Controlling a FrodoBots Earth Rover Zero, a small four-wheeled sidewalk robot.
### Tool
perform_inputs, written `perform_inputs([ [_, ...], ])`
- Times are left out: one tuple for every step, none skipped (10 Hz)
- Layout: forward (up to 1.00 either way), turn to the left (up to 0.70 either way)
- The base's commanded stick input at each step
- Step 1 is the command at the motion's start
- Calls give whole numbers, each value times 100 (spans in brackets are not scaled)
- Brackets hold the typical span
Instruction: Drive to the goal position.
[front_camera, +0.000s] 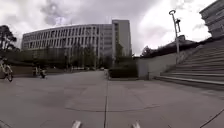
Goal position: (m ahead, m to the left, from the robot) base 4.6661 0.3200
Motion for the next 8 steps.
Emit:
perform_inputs([
  [70, 12],
  [70, 0],
  [70, 0],
  [70, 0],
  [70, 0],
  [70, 0],
  [70, 0],
  [70, 0],
])
